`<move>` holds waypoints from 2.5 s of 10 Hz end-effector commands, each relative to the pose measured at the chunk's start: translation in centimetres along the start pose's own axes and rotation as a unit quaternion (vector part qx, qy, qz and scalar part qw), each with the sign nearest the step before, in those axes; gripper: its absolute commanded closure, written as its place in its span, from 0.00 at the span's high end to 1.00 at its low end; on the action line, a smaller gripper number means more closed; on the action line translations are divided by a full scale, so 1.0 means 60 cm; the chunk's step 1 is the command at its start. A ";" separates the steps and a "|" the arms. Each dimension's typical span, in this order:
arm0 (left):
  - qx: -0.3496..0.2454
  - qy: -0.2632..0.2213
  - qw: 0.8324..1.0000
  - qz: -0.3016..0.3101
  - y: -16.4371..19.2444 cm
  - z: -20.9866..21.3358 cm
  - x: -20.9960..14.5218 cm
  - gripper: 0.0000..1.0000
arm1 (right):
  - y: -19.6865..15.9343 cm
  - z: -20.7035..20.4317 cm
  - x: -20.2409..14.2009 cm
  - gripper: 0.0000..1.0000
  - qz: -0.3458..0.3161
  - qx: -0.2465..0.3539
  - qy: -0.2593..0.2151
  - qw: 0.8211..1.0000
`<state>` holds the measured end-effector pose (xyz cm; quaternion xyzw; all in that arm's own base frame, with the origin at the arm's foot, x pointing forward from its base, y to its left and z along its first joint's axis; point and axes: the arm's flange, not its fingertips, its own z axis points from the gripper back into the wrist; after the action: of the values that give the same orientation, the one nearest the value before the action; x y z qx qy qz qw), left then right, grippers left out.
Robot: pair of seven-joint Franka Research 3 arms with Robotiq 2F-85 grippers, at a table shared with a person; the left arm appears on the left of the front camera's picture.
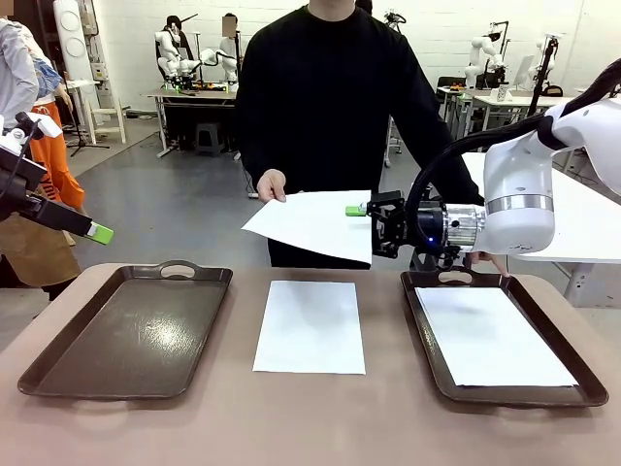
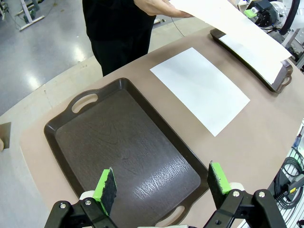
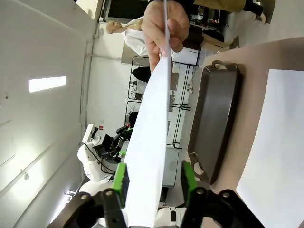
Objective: Sort the A4 documents.
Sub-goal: Receive the A4 Paper, then place the A4 Paper in the designated Handle tray.
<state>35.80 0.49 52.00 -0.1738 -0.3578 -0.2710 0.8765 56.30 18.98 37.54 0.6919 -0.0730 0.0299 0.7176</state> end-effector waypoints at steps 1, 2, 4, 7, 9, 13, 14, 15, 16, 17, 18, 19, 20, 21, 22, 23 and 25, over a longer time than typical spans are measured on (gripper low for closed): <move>-0.005 -0.004 1.000 0.001 0.004 -0.001 -0.002 1.00 | -0.001 0.001 0.012 0.44 -0.016 0.012 0.007 1.000; -0.005 -0.004 1.000 0.001 0.004 -0.001 -0.002 1.00 | 0.000 0.001 0.013 0.30 -0.017 0.014 0.007 1.000; -0.005 -0.004 1.000 0.001 0.004 -0.001 -0.002 1.00 | -0.002 0.002 0.013 0.12 -0.021 0.016 0.008 1.000; -0.005 -0.004 1.000 0.001 0.004 -0.001 -0.002 1.00 | -0.003 0.003 0.012 0.00 -0.026 0.017 0.014 0.999; -0.005 -0.004 1.000 0.001 0.004 -0.001 -0.002 1.00 | -0.003 0.003 0.011 0.00 -0.028 0.018 0.018 0.999; -0.005 -0.004 1.000 0.001 0.004 -0.001 -0.002 1.00 | 0.000 0.003 0.011 0.00 -0.021 0.026 0.039 0.999; -0.005 -0.004 1.000 0.001 0.004 -0.001 -0.002 1.00 | 0.006 0.002 0.010 0.00 -0.009 0.032 0.060 0.998; -0.005 -0.004 1.000 0.001 0.004 -0.001 -0.002 1.00 | -0.002 0.001 -0.004 0.00 -0.015 0.021 0.017 1.000; -0.005 -0.004 1.000 0.001 0.004 -0.001 -0.002 1.00 | -0.002 0.001 -0.004 0.00 -0.015 0.021 0.017 1.000; -0.005 -0.004 1.000 0.001 0.004 -0.001 -0.002 1.00 | -0.002 0.001 -0.004 0.00 -0.015 0.021 0.017 1.000; -0.005 -0.004 1.000 0.001 0.004 -0.001 -0.002 1.00 | -0.002 0.001 -0.004 0.00 -0.015 0.021 0.017 1.000; -0.005 -0.004 1.000 0.001 0.004 -0.001 -0.002 1.00 | -0.002 0.001 -0.004 0.00 -0.015 0.021 0.017 1.000; -0.005 -0.004 1.000 0.001 0.004 -0.001 -0.002 1.00 | -0.002 0.001 -0.004 0.00 -0.015 0.021 0.017 1.000; -0.005 -0.004 1.000 0.001 0.004 -0.001 -0.002 1.00 | -0.002 0.001 -0.004 0.00 -0.015 0.021 0.017 1.000; -0.005 -0.004 1.000 0.001 0.004 -0.001 -0.002 1.00 | -0.002 0.001 -0.004 0.00 -0.015 0.021 0.017 1.000; -0.005 -0.004 1.000 0.001 0.004 -0.001 -0.002 1.00 | -0.002 0.001 -0.004 0.00 -0.015 0.021 0.017 1.000; -0.005 -0.004 1.000 0.001 0.004 -0.001 -0.002 1.00 | -0.002 0.001 -0.004 0.00 -0.015 0.021 0.017 1.000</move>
<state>35.80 0.49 52.00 -0.1738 -0.3578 -0.2710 0.8765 56.06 18.77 37.53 0.7064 -0.0457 0.0405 0.7051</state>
